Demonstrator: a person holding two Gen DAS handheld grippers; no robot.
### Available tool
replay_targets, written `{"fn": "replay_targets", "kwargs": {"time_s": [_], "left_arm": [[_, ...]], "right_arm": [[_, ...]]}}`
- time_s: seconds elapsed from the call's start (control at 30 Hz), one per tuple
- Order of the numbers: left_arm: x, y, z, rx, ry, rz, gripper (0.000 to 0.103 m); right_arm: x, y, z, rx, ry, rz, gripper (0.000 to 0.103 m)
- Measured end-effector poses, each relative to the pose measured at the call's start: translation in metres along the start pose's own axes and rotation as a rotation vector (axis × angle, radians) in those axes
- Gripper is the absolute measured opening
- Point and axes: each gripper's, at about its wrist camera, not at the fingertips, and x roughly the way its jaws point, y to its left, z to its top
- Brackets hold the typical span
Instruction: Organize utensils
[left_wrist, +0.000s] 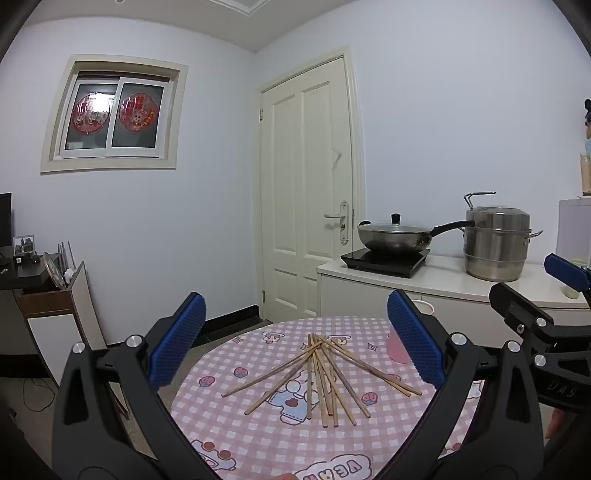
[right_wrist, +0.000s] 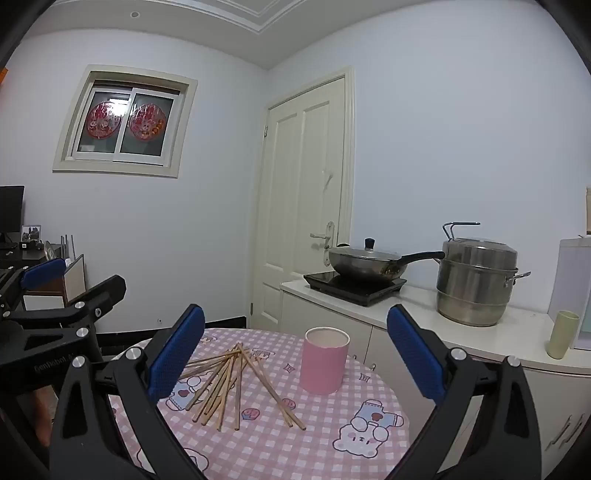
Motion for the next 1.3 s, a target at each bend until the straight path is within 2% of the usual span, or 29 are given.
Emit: {"fn": "replay_targets", "kwargs": {"time_s": [1.3], "left_arm": [[0.0023,-0.0003,-0.005,-0.002,0.007,0.006,0.097]], "right_arm": [[0.0035,0.0031,-0.0082,-0.008,0.022,0.001,0.096]]}}
